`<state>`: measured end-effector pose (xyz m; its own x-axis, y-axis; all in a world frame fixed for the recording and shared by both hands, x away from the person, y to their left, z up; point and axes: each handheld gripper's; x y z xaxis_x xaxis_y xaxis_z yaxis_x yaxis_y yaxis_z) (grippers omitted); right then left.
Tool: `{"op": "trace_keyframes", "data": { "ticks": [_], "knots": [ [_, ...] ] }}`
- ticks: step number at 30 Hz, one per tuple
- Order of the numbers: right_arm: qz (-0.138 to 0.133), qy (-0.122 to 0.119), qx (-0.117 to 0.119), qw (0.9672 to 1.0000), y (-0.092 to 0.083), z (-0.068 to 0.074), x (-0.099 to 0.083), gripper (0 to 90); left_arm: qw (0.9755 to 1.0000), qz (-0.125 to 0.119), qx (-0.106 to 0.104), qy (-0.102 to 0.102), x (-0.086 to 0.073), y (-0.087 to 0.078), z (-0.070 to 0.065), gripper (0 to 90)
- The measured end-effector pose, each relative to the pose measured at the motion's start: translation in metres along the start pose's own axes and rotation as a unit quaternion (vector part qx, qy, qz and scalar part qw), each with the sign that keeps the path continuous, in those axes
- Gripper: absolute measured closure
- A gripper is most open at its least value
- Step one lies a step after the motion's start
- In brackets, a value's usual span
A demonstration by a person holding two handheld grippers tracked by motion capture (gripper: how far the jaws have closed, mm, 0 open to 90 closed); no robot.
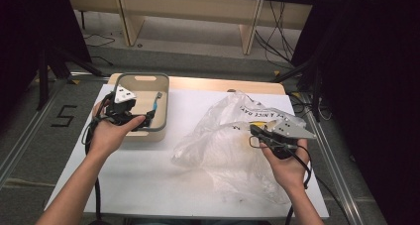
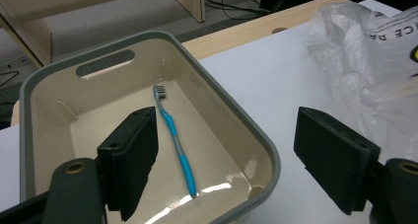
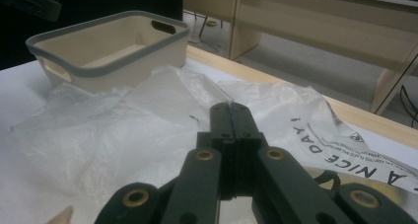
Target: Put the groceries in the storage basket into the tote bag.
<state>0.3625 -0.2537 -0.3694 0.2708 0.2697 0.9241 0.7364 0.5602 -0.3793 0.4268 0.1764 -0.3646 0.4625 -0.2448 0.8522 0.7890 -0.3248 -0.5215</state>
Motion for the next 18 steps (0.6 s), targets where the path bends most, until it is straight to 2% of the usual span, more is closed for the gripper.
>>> {"op": "trace_keyframes", "data": {
  "ticks": [6,18],
  "knots": [
    [-0.001,-0.001,0.001,1.0000,0.000,0.000,0.000,90.0,0.9995,0.026,0.014,-0.010,0.005,0.019,0.009,26.6],
    [0.000,0.001,0.003,1.0000,0.000,0.000,0.000,90.0,0.9976,0.063,0.026,-0.011,0.009,0.051,0.017,29.4]
  ]
}}
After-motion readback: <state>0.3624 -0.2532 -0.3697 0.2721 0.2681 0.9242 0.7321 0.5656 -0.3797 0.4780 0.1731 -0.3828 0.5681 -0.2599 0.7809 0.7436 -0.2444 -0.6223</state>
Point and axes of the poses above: each handheld gripper's, and its own axes: y roughly forward along the jaws, x roughly out of its top, z roughly to its left, and after that the axes turned 2 degrees about x, right-handed
